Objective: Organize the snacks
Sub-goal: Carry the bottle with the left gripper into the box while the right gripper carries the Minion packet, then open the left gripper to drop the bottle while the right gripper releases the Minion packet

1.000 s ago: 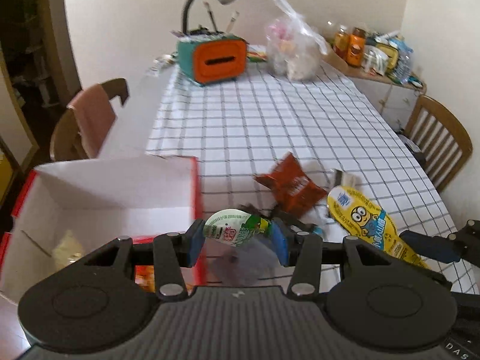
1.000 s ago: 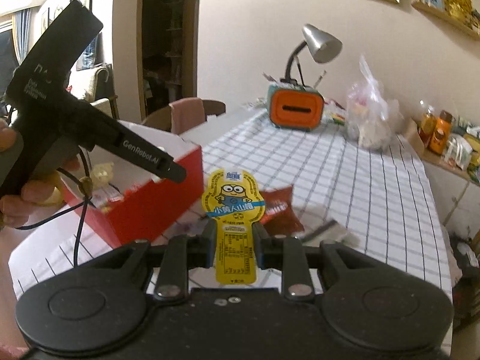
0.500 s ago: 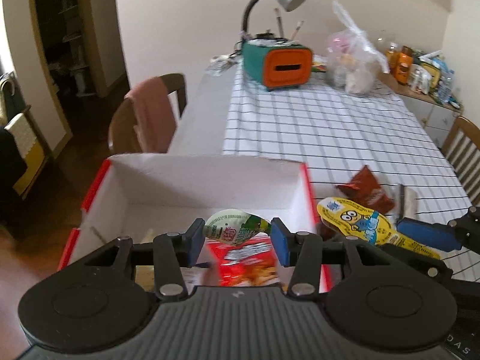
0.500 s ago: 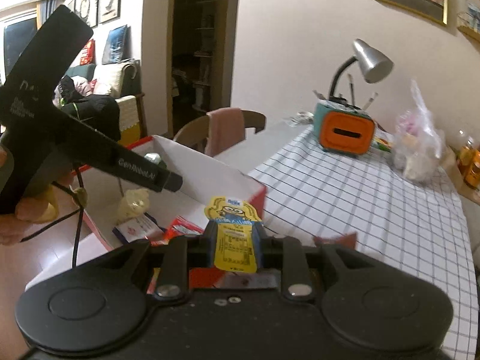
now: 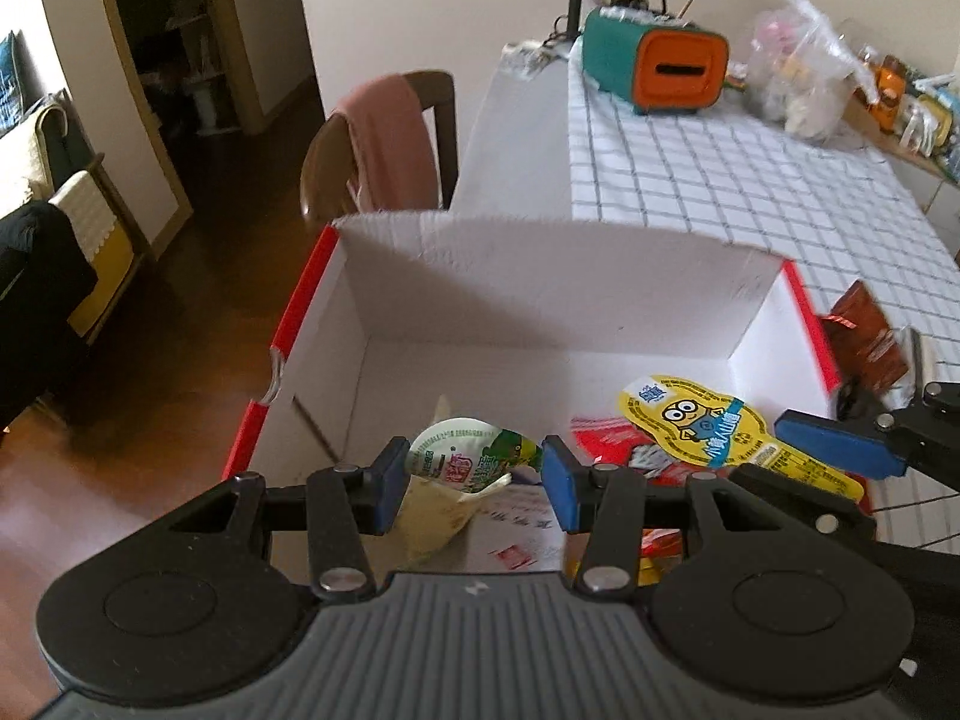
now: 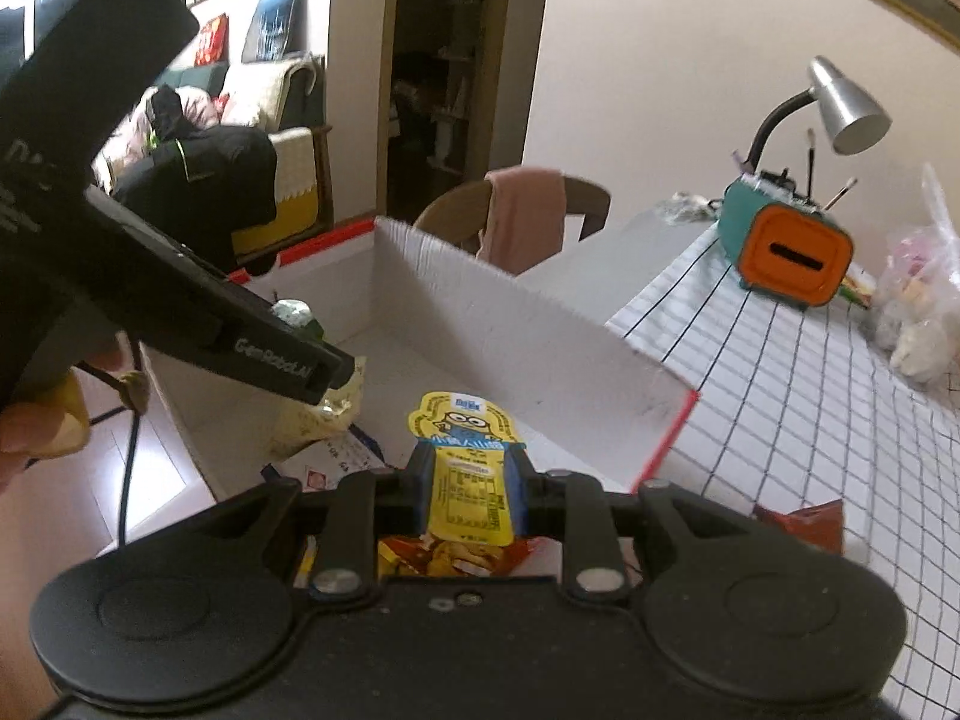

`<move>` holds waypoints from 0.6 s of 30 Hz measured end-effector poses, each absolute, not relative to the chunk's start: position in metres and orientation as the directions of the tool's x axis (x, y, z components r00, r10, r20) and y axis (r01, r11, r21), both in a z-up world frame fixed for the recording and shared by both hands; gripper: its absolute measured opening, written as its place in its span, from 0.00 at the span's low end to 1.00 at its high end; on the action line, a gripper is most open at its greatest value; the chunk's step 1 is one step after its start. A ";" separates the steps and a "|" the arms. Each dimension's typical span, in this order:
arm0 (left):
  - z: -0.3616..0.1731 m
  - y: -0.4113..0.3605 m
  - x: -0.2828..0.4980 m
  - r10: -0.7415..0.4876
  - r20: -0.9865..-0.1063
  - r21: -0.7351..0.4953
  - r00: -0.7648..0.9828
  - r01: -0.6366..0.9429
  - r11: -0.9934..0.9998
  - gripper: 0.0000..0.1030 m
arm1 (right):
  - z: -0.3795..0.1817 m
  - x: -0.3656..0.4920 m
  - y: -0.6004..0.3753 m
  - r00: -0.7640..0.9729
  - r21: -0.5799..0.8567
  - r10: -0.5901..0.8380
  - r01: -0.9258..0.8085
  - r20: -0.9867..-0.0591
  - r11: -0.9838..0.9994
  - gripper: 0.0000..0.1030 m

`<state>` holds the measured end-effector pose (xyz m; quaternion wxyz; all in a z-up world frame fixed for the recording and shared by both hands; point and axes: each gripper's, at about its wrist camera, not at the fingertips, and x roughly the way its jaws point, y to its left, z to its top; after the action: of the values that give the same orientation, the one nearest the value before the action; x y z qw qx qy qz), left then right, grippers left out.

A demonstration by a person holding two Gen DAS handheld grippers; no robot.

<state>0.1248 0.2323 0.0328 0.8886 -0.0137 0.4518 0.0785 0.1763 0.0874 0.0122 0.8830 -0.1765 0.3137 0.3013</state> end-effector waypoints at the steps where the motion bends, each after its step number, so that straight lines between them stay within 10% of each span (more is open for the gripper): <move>1: 0.030 0.234 0.125 0.128 -0.809 0.050 0.574 -0.149 0.988 0.45 | 0.009 0.178 0.091 0.619 -0.124 0.417 -0.643 -0.666 0.756 0.22; 18: 0.005 0.226 0.128 0.105 -0.850 0.055 0.516 -0.112 0.992 0.47 | -0.009 0.178 0.098 0.557 -0.088 0.411 -0.662 -0.722 0.744 0.26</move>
<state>0.1284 0.2258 0.0053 0.8707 -0.0035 0.4878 0.0623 0.1776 0.0981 -0.0088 0.8643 -0.1778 0.3536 0.3103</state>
